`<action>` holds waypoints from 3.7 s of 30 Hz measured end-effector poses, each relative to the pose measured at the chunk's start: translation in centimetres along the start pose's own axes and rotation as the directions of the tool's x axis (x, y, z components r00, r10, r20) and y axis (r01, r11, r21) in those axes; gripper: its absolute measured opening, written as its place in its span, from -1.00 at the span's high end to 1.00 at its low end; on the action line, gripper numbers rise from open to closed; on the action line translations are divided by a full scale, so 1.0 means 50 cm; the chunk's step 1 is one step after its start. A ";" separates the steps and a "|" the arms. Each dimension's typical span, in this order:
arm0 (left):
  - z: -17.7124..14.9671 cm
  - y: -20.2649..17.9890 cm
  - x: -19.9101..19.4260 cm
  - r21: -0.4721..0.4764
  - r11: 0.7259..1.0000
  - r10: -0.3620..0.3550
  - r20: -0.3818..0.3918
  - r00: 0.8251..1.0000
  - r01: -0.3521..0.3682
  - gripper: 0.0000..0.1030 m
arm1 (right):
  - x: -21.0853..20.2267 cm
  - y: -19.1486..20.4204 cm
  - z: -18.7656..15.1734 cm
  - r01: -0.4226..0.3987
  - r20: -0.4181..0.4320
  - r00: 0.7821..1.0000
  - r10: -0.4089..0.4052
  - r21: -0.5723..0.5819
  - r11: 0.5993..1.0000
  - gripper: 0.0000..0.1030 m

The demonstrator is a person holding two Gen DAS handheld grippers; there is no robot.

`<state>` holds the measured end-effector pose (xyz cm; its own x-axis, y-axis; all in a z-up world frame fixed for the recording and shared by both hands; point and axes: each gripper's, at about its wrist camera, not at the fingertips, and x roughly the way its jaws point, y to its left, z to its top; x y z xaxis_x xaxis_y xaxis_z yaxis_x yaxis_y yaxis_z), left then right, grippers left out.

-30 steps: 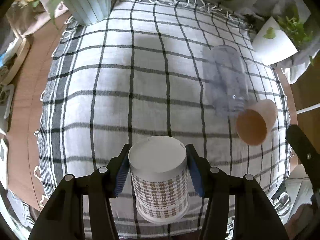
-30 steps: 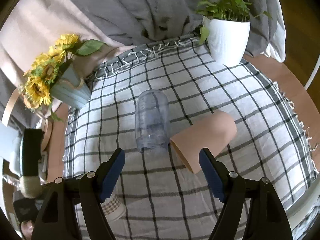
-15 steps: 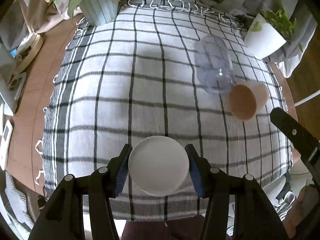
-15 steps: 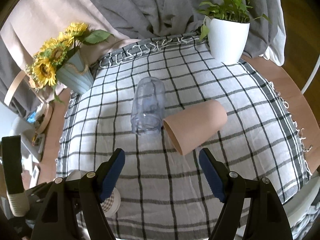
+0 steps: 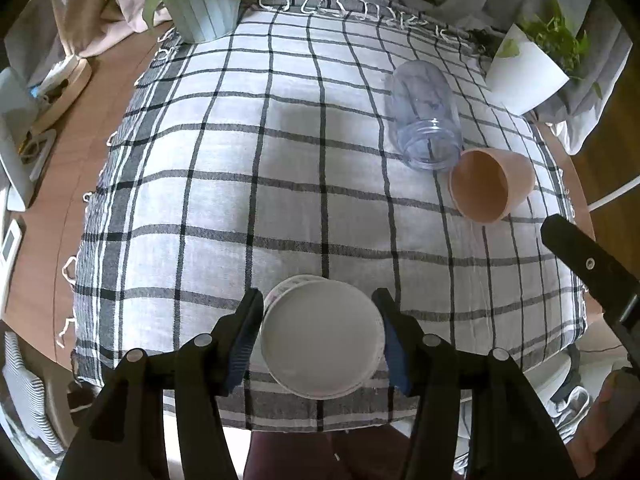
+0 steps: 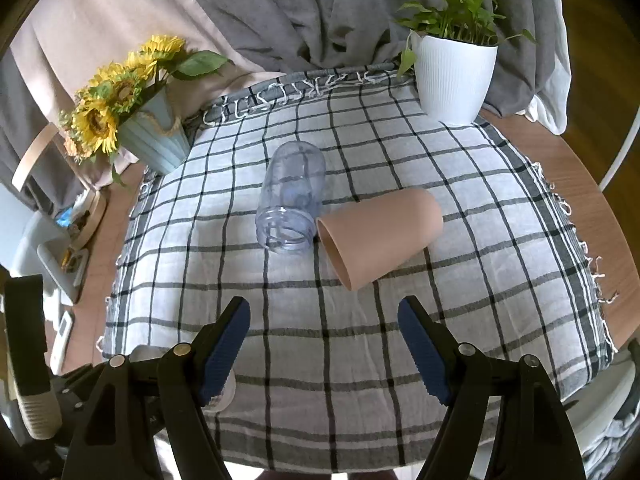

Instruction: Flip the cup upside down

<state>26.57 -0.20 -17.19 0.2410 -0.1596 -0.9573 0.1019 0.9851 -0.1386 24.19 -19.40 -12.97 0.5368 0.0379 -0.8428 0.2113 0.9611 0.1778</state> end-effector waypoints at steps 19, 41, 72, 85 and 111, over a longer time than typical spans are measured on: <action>-0.077 0.046 -0.186 -0.153 0.988 0.089 0.386 0.918 -0.032 -0.79 | -0.117 0.011 -0.036 0.025 0.137 0.990 -0.019 -0.042 0.999 -0.69; -0.342 0.025 -0.428 0.049 0.977 0.131 0.628 0.767 -0.207 -1.00 | -0.445 0.063 -0.279 0.108 0.423 0.903 -0.072 -0.061 0.992 -0.69; -0.496 -0.019 -0.521 -0.030 0.983 0.154 0.678 0.719 -0.182 -1.00 | -0.568 0.011 -0.397 0.072 0.499 0.867 -0.006 -0.115 0.991 -0.97; -0.501 -0.021 -0.531 -0.029 0.981 0.159 0.687 0.709 -0.192 -1.00 | -0.572 0.003 -0.401 0.066 0.498 0.867 -0.011 -0.093 0.993 -0.97; -0.508 -0.035 -0.533 -0.020 0.981 0.155 0.689 0.708 -0.196 -1.00 | -0.580 0.002 -0.403 0.072 0.505 0.863 -0.013 -0.097 0.993 -0.97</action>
<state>-4.52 3.97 2.11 0.8518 -0.0045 -0.5239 0.0338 0.9984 0.0463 -7.82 -14.89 1.23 0.8732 -0.1180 -0.4729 0.1692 0.9833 0.0670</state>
